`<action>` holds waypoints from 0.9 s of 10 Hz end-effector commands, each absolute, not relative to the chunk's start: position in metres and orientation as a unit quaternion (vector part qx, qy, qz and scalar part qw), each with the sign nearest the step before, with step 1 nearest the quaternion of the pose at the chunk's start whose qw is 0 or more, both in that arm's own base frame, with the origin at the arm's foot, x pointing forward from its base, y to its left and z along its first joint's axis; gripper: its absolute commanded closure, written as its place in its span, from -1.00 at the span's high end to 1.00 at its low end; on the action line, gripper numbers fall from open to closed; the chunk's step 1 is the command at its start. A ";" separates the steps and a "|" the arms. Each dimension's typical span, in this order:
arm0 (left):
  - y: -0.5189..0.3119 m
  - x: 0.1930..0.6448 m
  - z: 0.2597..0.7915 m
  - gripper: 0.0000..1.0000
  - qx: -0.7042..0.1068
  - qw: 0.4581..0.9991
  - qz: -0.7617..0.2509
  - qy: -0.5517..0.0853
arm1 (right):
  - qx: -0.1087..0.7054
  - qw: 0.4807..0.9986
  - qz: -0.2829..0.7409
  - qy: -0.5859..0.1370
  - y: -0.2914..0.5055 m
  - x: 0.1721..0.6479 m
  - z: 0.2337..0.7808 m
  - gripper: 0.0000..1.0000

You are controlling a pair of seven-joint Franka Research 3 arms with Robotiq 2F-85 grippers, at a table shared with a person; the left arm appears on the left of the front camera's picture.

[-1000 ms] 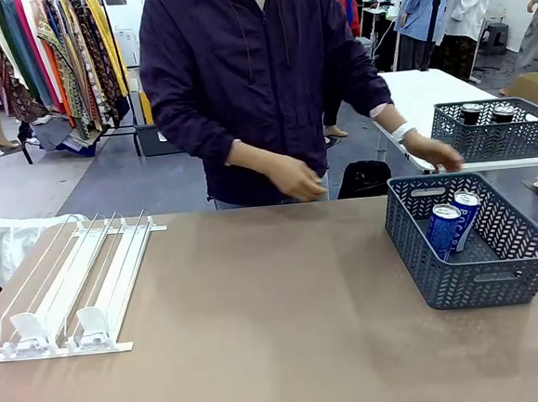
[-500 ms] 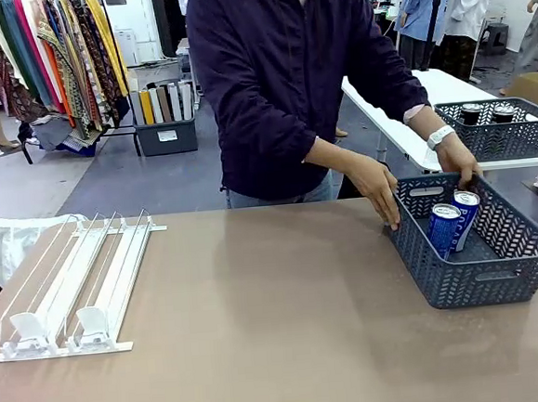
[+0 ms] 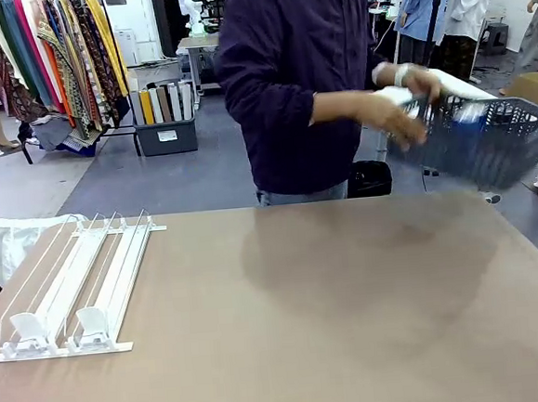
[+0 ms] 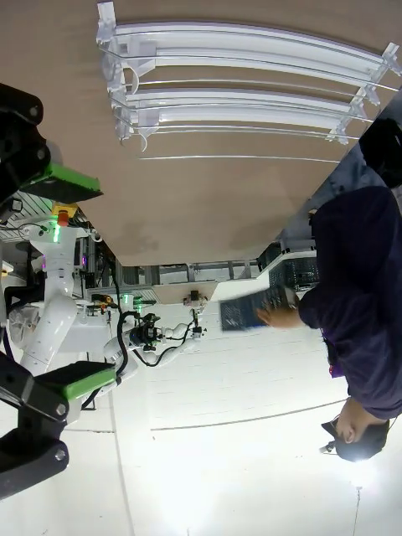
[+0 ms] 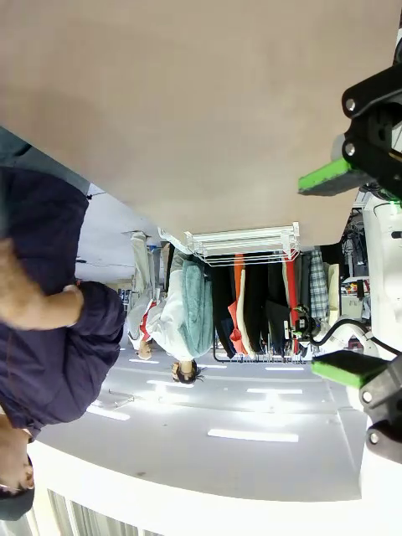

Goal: Retrieve and store the cans from the dispenser.
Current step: Pick up one can from the Automatic Can Dispenser and place it in the middle of the table.

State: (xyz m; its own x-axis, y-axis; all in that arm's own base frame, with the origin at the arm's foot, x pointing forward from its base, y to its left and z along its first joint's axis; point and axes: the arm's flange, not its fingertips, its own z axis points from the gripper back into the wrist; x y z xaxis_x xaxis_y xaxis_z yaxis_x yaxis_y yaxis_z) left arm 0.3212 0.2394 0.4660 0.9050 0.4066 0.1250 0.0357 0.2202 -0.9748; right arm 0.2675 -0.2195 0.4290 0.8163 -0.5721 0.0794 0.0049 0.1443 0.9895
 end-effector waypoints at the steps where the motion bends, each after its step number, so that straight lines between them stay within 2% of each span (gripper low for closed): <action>1: 0.239 0.320 0.468 1.00 -0.617 0.755 0.118 -0.187 | 0.626 0.719 -0.199 -0.227 -0.219 0.268 0.432 1.00; 9: 0.239 0.320 0.468 1.00 -0.617 0.755 0.118 -0.187 | 0.626 0.719 -0.199 -0.227 -0.219 0.268 0.432 1.00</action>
